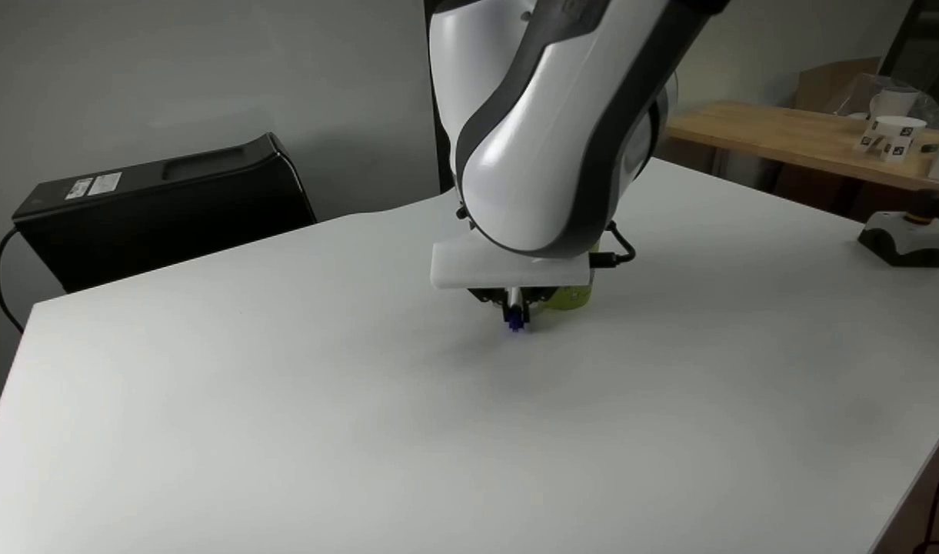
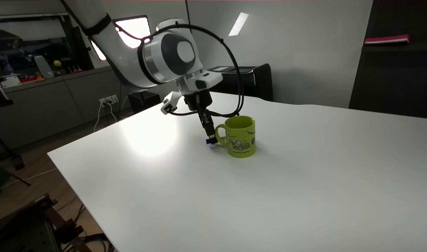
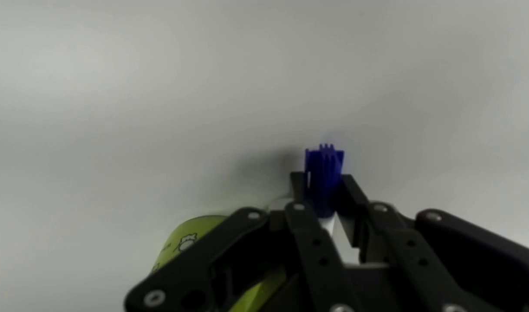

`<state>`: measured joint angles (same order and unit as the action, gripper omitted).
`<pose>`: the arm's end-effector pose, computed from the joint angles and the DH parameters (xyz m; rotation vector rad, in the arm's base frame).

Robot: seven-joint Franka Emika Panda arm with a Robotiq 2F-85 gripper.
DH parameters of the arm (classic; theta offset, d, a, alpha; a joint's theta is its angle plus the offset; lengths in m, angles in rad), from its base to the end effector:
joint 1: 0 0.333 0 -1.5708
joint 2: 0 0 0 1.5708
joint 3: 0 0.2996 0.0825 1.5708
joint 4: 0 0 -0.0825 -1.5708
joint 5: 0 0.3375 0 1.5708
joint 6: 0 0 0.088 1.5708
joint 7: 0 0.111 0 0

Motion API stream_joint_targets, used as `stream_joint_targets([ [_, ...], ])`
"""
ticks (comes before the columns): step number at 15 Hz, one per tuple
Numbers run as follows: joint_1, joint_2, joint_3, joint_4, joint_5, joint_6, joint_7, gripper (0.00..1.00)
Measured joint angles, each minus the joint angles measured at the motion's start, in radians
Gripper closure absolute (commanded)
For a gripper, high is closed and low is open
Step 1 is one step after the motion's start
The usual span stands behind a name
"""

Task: Put the blue marker inside the yellow mug

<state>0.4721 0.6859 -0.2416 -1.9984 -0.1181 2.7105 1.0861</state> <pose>0.5541 0.1360 0.1472 2.8179 -1.0171 0.2311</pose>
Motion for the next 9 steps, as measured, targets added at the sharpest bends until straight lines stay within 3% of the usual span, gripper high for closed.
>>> stream_joint_targets([
  [5,-0.007,-0.038,0.028,0.019,0.0,-0.051,-0.008,0.94],
  [9,-0.065,-0.119,0.118,0.034,0.031,-0.157,-0.074,0.94],
])
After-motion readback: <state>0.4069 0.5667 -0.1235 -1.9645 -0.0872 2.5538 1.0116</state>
